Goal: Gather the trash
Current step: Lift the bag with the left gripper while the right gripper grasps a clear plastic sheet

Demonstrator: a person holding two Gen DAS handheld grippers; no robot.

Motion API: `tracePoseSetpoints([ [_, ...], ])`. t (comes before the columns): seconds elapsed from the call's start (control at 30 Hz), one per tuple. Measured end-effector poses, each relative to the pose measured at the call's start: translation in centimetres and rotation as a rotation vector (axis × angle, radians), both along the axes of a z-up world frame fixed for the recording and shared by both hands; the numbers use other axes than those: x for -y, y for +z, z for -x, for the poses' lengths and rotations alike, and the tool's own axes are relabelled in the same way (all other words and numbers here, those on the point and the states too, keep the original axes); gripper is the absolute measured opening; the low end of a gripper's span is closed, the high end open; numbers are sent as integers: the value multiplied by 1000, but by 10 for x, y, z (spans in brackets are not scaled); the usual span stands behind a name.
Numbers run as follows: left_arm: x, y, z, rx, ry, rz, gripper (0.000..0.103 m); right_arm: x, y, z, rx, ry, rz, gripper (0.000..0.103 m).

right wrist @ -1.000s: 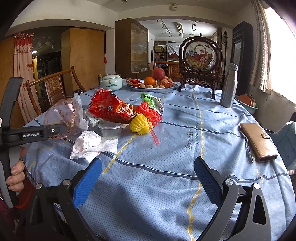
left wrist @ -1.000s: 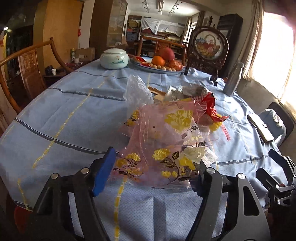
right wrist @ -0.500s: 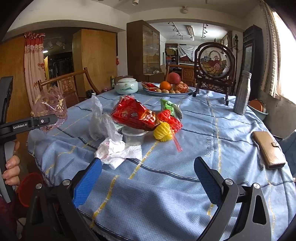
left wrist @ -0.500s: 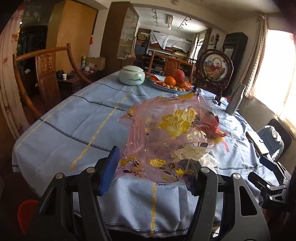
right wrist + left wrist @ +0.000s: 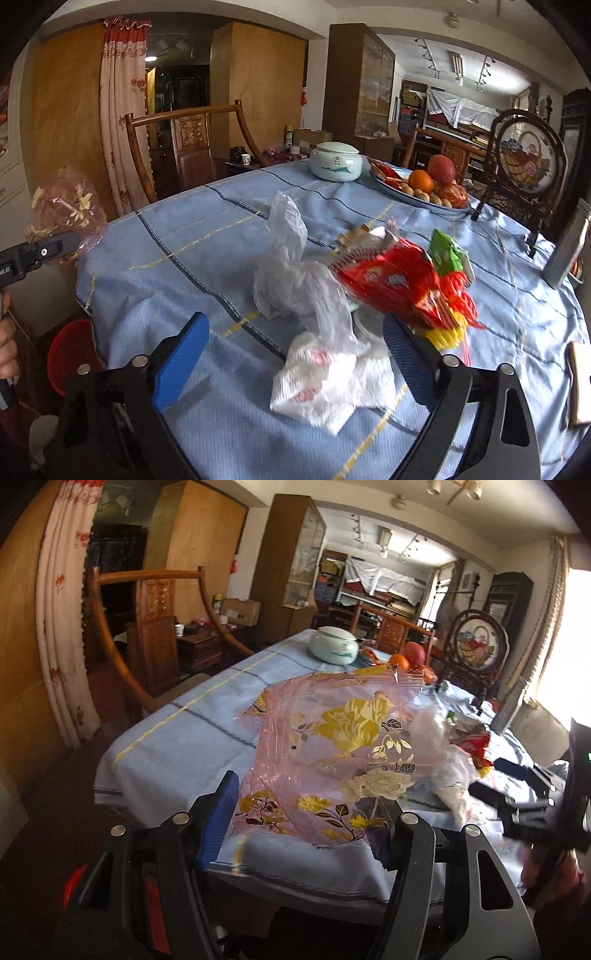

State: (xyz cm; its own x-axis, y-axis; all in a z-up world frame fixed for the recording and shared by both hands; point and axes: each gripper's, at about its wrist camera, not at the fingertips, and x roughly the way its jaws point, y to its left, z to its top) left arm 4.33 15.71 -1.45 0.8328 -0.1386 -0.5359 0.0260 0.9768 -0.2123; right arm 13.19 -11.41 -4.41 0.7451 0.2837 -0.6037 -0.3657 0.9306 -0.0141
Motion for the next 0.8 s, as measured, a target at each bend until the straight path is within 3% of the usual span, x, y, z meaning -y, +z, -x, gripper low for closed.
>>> tracePoseSetpoints([
  [0.1, -18, -6, 0, -17, 32, 9, 62, -17, -1, -27, -4, 20, 38, 72],
  [0.23, -38, -12, -2, -33, 67, 25, 62, -31, -13, -56, -25, 20, 117, 70],
  [0.3, -46, -15, -1, -38, 81, 31, 62, -36, -16, -61, 11, -5, 177, 69],
  [0.33, -50, -17, -2, -41, 90, 32, 62, -38, -15, -59, 32, -10, 200, 61],
  [0.37, -53, -18, -1, -44, 101, 32, 62, -38, -12, -57, 60, -42, 211, 35],
  [0.43, -58, -19, 1, -50, 118, 34, 62, -33, -7, -59, 40, -43, 163, 8],
  [0.57, -63, -22, 7, -61, 143, 31, 62, -23, -9, -69, -38, 13, 87, 8],
  [0.8, -67, -19, 20, -59, 173, 24, 62, -17, 7, -45, 30, 46, 31, 8],
])
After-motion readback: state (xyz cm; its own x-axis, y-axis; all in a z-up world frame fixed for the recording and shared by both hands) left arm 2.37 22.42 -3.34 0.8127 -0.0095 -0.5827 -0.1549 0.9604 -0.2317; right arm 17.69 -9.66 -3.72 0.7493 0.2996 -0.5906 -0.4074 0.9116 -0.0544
